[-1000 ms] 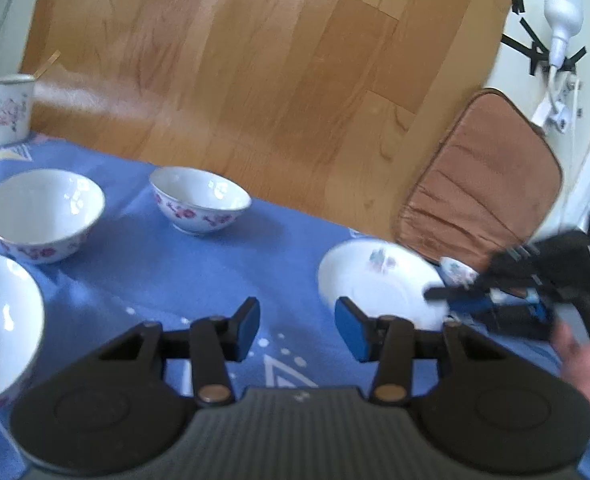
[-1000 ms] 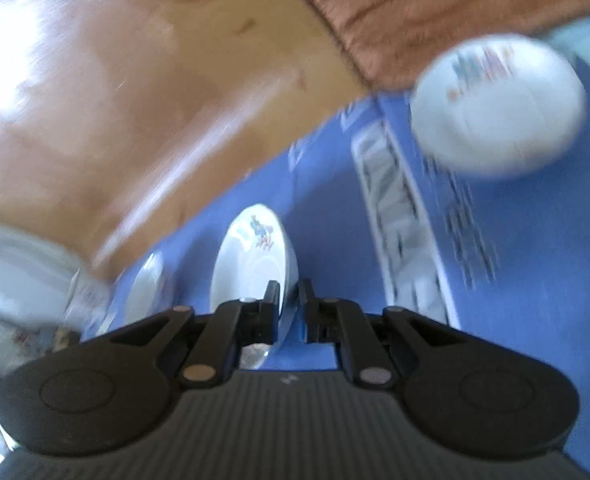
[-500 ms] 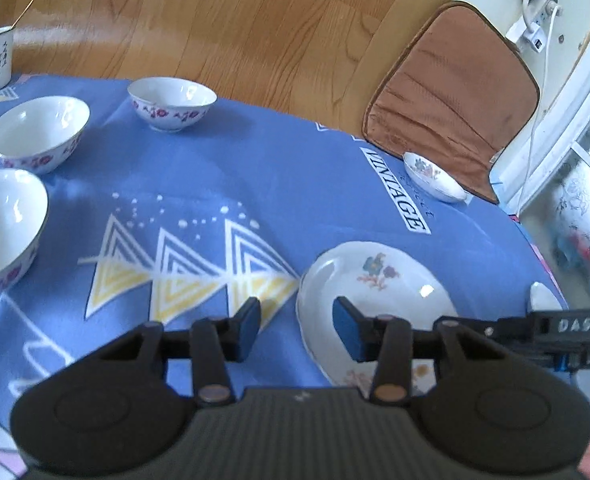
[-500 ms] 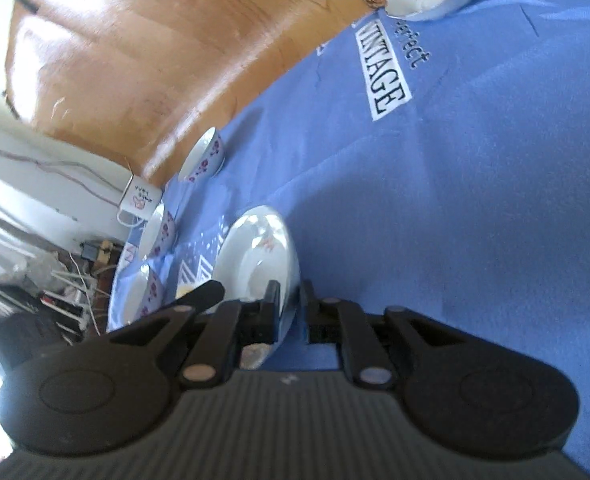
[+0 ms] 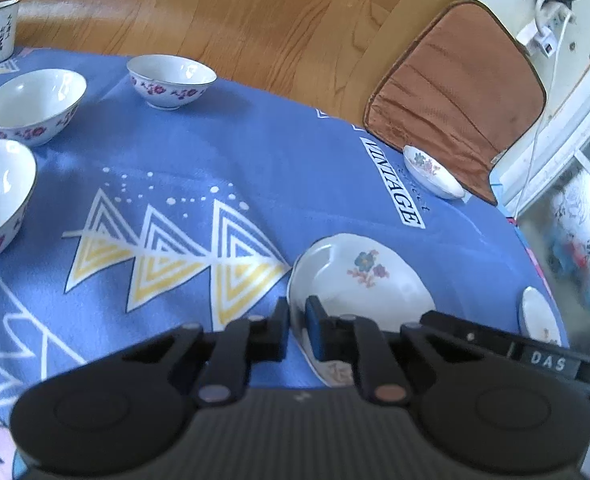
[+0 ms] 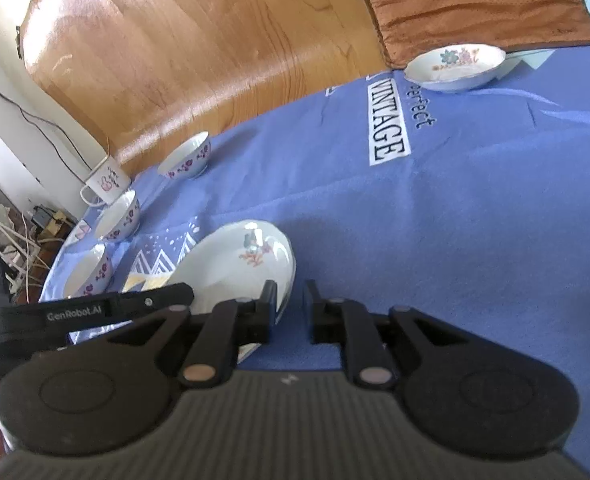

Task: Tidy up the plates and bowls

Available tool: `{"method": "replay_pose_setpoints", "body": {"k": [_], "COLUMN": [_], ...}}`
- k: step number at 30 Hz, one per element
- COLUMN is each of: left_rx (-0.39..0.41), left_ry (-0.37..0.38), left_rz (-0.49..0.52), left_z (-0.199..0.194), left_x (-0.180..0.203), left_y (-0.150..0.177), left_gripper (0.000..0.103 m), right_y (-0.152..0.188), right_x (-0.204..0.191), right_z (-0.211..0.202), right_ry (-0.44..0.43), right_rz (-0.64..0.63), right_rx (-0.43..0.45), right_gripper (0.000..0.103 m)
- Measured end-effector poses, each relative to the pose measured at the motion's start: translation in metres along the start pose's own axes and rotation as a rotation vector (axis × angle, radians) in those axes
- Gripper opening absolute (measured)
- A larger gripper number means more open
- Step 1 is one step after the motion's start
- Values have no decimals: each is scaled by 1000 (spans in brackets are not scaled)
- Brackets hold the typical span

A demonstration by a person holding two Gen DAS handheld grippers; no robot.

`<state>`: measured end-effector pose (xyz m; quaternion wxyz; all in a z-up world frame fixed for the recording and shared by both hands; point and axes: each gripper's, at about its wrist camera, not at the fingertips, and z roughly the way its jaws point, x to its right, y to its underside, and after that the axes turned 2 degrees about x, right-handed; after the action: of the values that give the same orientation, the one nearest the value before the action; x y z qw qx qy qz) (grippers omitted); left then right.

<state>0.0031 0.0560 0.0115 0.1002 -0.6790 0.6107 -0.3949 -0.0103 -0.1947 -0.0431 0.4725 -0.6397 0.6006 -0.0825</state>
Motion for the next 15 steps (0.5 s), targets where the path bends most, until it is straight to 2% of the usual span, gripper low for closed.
{"method": "replay_pose_setpoints", "body": {"k": [4, 15], "left_rx": [27, 51], "left_ry": [-20, -39], "left_rz": [0, -57], "left_z": [-15, -42], "left_x": [0, -21], "left_y": [2, 17], "left_gripper": [10, 10], "right_y": [6, 14], "right_x": [-16, -37], "right_z": [-7, -8], "right_ry": [14, -44], "right_rz": [-56, -91], "right_rx": [18, -1], "right_gripper": [10, 10]}}
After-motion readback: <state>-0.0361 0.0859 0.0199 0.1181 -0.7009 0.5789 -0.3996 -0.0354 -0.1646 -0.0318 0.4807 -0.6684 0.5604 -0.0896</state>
